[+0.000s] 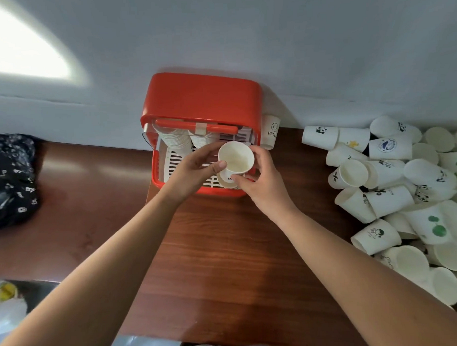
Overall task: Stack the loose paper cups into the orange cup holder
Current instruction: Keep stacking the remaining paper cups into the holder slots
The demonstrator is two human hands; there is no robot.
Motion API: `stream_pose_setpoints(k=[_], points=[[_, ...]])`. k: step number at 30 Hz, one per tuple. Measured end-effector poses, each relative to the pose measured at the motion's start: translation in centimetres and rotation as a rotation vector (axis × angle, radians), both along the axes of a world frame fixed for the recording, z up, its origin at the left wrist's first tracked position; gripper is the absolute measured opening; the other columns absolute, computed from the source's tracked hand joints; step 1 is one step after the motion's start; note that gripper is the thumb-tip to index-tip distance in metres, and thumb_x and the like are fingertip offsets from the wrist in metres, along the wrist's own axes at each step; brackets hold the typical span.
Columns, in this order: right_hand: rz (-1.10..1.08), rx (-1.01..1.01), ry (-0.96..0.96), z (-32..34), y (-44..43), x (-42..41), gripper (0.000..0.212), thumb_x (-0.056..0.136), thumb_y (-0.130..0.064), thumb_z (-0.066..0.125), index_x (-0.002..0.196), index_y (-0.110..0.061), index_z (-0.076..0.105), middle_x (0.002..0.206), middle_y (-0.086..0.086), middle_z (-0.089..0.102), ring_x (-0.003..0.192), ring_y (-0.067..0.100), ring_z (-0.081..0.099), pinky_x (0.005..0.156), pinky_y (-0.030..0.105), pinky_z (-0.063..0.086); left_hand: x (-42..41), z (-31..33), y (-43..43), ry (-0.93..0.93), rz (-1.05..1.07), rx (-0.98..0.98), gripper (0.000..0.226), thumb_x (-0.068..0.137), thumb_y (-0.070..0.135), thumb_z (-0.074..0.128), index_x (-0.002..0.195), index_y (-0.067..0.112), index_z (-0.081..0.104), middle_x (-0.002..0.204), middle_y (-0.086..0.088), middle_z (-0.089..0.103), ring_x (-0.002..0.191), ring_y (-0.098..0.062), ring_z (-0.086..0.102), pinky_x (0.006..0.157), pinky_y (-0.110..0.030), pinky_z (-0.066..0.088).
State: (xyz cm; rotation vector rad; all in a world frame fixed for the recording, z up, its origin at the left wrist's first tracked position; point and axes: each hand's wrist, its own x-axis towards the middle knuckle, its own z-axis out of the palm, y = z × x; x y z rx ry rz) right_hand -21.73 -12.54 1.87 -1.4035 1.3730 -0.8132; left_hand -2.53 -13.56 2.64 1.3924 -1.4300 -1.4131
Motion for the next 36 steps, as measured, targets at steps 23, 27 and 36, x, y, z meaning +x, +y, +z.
stream_pose_setpoints(k=[23,27,36], points=[[0.196,-0.137,0.64,-4.2,-0.2,-1.1,0.063,0.088,-0.036,0.069,0.142,-0.015,0.046,0.135,0.005,0.048,0.127,0.023,0.043,0.107,0.036,0.039,0.1,-5.1,1.3,-0.544,0.079,0.028,0.05,0.094,0.041,0.063,0.139,0.021,0.053,0.134,-0.005,0.053,0.122,-0.019,0.054,0.1,-0.042,0.049],[0.136,-0.18,0.669,-2.7,0.9,-5.7,0.053,0.089,-0.029,0.068,0.134,-0.008,0.053,0.131,0.009,0.05,0.124,0.024,0.047,0.106,0.036,0.042,-1.1,-2.8,2.0,-0.523,0.142,-0.044,0.029,0.094,0.033,0.062,0.119,0.018,0.065,0.12,0.001,0.055,0.107,-0.012,0.06,0.093,-0.033,0.051],[-0.095,-0.18,0.895,-0.1,0.4,-21.9,0.049,0.084,-0.018,0.07,0.127,-0.002,0.056,0.129,0.018,0.047,0.121,0.035,0.047,0.103,0.043,0.043,-13.4,0.6,0.3,-0.458,-0.267,-0.046,0.016,0.093,0.027,0.066,0.108,0.02,0.066,0.099,0.008,0.065,0.088,-0.004,0.06,0.076,-0.008,0.042]])
